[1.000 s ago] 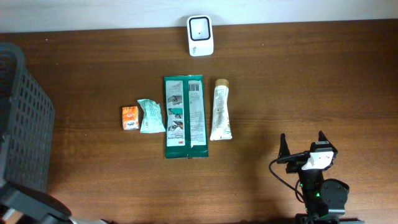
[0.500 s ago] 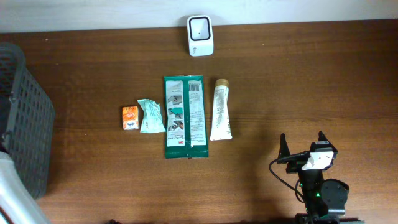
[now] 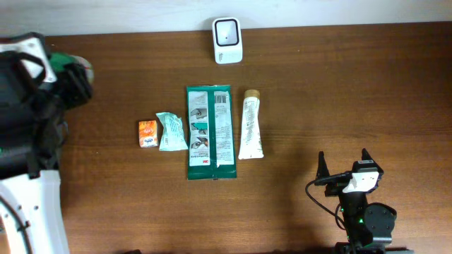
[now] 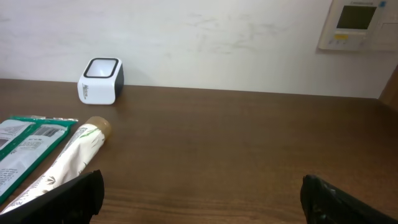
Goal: Scan the item barcode
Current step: 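Carry the green jar past the scanner and set it right of the tube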
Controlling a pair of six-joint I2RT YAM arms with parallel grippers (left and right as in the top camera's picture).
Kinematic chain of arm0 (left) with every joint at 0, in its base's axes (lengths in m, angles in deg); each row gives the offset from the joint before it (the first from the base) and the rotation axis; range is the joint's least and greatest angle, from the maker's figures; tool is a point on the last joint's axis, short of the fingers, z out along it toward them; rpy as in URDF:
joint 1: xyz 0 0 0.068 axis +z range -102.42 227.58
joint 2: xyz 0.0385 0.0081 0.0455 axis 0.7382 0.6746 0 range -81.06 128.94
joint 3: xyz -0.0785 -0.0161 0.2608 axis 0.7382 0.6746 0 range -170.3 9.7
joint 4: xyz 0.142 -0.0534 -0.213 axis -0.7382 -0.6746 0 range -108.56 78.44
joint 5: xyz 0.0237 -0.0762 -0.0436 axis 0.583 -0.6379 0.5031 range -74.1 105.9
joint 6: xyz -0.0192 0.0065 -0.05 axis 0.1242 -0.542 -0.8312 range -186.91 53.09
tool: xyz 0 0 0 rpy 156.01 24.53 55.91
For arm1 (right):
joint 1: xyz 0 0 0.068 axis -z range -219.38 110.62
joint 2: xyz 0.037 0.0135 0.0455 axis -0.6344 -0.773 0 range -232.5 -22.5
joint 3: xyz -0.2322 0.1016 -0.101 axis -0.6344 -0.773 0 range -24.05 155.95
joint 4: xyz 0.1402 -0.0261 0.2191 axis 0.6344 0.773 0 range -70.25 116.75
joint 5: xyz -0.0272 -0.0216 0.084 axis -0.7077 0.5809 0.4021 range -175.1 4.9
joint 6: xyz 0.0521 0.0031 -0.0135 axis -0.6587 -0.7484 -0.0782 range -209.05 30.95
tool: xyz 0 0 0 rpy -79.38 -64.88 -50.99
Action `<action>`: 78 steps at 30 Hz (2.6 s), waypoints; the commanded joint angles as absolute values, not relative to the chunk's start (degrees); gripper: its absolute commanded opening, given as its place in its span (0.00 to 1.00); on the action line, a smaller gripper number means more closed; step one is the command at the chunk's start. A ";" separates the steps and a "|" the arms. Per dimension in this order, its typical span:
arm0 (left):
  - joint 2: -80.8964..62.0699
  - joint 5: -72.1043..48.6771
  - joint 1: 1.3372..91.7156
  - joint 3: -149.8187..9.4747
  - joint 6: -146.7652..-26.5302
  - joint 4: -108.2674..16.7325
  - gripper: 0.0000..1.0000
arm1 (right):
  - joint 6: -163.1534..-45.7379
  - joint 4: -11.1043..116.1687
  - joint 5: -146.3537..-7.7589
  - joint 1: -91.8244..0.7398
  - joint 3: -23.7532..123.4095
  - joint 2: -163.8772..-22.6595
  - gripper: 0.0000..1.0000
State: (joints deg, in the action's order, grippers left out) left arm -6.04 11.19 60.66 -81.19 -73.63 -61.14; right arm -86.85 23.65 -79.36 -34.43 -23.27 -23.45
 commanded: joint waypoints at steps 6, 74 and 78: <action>2.82 10.73 49.55 -82.43 -75.01 -64.12 0.62 | -86.46 23.67 -78.64 -34.10 -23.73 -23.34 0.98; 30.88 12.66 11.44 -108.44 -72.41 -62.91 1.00 | -86.48 23.67 -78.66 -34.10 -23.73 -23.34 0.98; 27.12 12.68 21.10 -110.91 -72.41 -72.05 1.00 | -86.48 23.65 -78.64 -34.10 -23.73 -23.34 0.99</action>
State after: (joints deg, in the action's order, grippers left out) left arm 31.08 13.03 13.64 -109.16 -72.71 -67.61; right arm -86.87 23.65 -79.36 -34.43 -23.27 -23.45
